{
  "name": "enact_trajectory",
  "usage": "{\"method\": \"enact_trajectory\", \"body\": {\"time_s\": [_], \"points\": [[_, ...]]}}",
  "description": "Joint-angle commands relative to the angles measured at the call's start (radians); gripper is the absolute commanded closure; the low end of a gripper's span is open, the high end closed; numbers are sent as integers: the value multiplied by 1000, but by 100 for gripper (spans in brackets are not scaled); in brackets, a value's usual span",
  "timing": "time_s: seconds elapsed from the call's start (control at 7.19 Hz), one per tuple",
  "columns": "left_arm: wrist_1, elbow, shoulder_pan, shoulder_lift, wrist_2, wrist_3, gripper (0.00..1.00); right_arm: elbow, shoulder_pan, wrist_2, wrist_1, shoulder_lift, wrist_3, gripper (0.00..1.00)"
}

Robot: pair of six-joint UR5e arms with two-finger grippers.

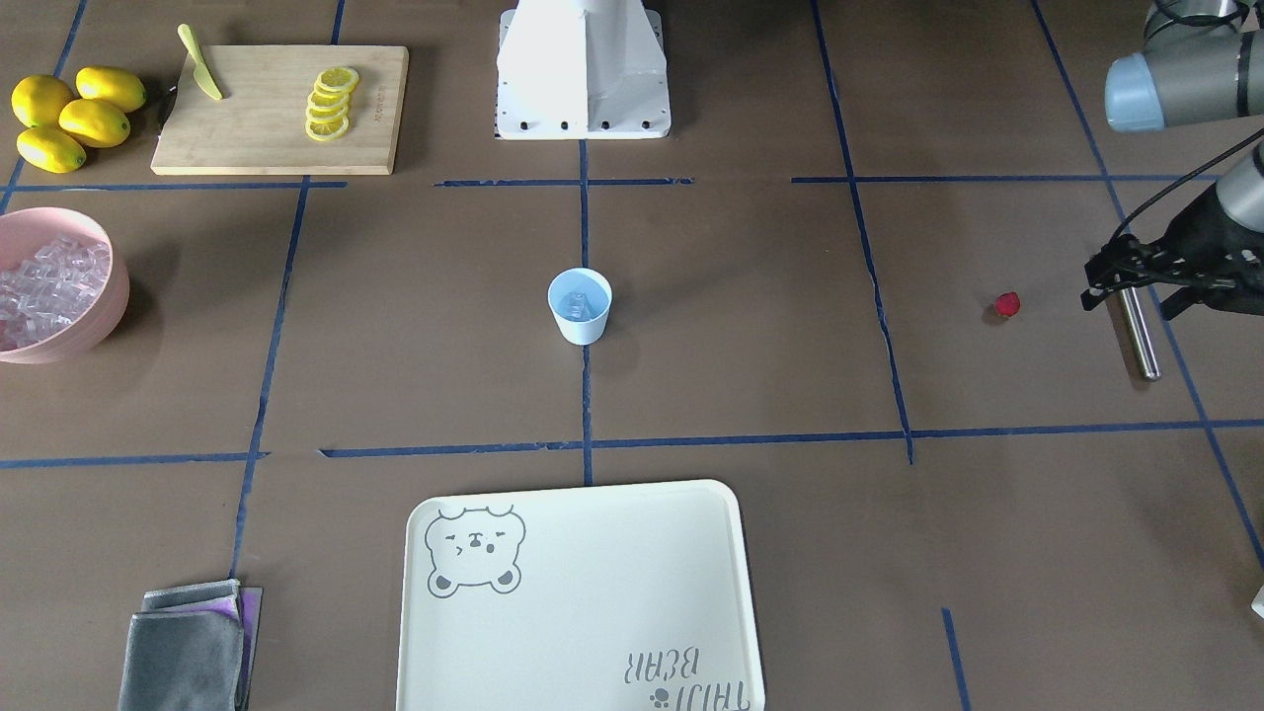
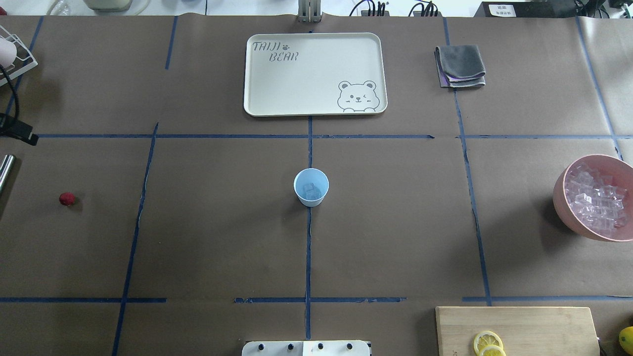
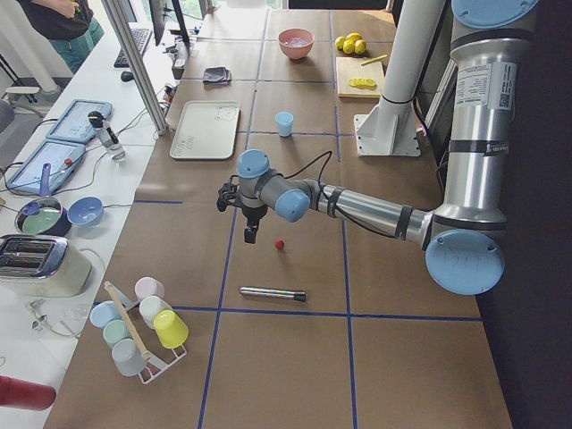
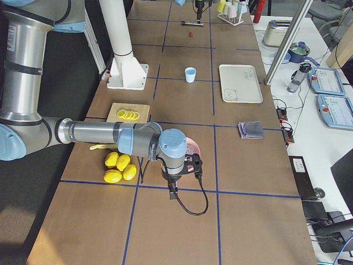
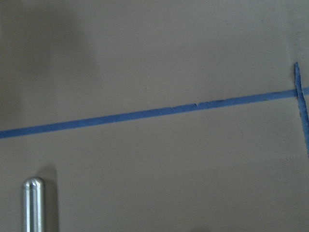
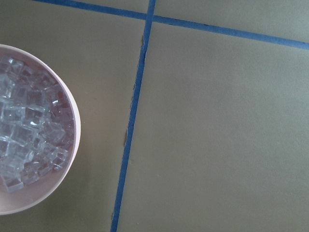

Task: Mash ice and strawberries in cup
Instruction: 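Lower the left gripper onto the red strawberry and grasp it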

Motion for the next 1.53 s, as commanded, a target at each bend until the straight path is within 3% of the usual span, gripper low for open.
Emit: {"method": "enact_trajectory", "body": {"time_s": [0.0,0.28,0.83,1.11,1.25,1.39], "points": [[-135,44,104,44,24,-66,0,-3,1,2,1,-4,0,0],[-148,54,138,53,75,-67,0,-1,1,2,1,-5,1,0],[-148,86,178,52,75,-67,1,-1,1,5,1,-8,1,0],[-148,83,179,46,75,-72,67,0,1,5,1,-8,1,0],[-148,83,179,47,75,-72,88,2,1,5,1,-7,1,0],[-148,78,179,47,75,-72,92,2,1,5,1,-7,1,0]]}}
